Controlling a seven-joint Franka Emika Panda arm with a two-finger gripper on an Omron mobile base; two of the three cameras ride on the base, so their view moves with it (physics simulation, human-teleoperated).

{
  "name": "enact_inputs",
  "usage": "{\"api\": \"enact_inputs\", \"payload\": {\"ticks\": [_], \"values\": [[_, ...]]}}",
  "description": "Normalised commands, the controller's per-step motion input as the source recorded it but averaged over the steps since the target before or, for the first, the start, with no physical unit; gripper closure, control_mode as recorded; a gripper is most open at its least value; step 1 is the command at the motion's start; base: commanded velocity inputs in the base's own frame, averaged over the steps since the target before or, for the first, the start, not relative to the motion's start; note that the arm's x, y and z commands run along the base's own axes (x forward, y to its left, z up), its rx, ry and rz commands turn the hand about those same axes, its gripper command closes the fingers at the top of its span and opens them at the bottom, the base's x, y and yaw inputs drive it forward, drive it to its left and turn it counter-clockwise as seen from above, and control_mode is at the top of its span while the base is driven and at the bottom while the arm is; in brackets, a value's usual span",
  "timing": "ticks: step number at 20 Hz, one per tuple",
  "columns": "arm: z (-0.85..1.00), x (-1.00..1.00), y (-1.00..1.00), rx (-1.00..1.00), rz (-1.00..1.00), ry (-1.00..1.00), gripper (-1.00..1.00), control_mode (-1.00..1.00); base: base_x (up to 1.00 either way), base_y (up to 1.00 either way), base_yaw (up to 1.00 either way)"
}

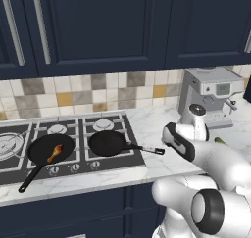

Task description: Place both pans onto different burners. Then place the cucumber and the chicken drumstick on different pans.

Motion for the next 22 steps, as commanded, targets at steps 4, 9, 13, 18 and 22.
{"api": "enact_inputs", "payload": {"ticks": [4,9,13,18,22], "values": [[-0.01,0.00,-0.39,-0.07,-0.18,0.09,-1.00,-1.00,0.00,0.00,0.00],[0.00,0.00,-0.48,-0.06,-0.11,0.03,-1.00,-1.00,0.00,0.00,0.00],[0.00,0.00,-0.70,0.00,0.00,0.00,-1.00,-1.00,0.00,0.00,0.00],[0.00,-0.03,-0.71,0.00,0.00,0.00,-1.00,-1.00,0.00,0.00,0.00],[0.00,-0.02,-0.64,0.00,0.00,0.00,-1.00,-1.00,0.00,0.00,0.00]]}}
